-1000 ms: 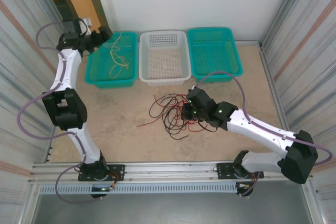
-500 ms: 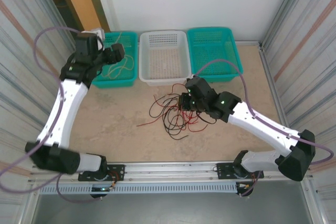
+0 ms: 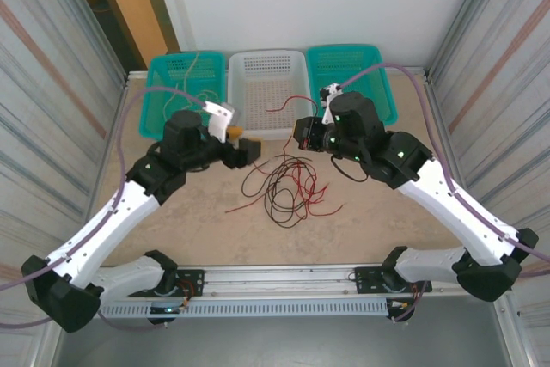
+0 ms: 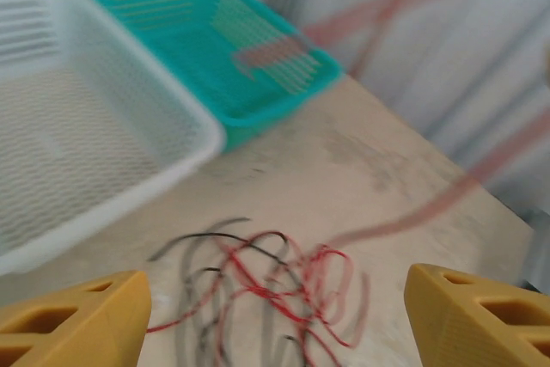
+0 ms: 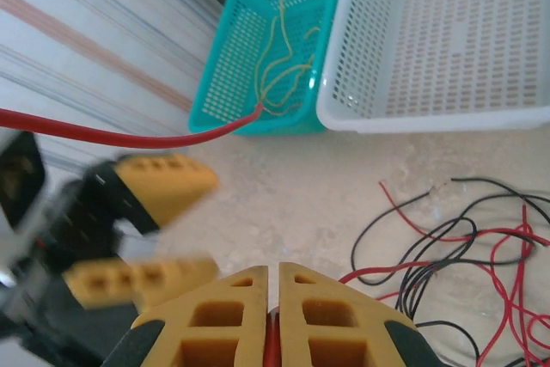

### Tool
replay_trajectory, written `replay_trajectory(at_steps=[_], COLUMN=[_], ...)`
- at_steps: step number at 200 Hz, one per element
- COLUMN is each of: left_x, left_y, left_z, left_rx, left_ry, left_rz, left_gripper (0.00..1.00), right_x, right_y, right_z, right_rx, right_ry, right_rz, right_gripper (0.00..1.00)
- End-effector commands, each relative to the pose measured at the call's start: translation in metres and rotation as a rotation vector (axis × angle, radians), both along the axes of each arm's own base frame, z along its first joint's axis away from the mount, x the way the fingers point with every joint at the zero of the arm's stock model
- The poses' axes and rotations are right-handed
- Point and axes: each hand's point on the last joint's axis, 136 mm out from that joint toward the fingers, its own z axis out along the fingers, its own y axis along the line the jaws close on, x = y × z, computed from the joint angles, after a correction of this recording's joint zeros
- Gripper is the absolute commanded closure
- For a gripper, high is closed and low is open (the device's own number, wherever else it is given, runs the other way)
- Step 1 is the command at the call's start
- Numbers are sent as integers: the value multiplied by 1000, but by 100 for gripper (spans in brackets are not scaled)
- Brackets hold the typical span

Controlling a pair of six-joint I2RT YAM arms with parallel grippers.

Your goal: Untangle the cables

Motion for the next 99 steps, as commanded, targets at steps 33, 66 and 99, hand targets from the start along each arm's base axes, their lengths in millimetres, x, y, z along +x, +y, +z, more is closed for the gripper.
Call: replay_trajectory(at_steps=[33,66,99], left_x=[-19,-6,-10], left_y=[-57,-69,-81], left_z=[27,33,39], left_rx=[-76,-75,-100], left_ry=[-160,-206,-198], left_rz=[-253,-237,-295], left_gripper=[30,41,64], right_x=[-19,-23,-23], right_y=[-4,-3,-1], right_z=[51,61,60], right_rx=[154,202,221], right_ry=[-64,-71,-60], right_rz=[68,85,90], right_gripper=[97,96,95])
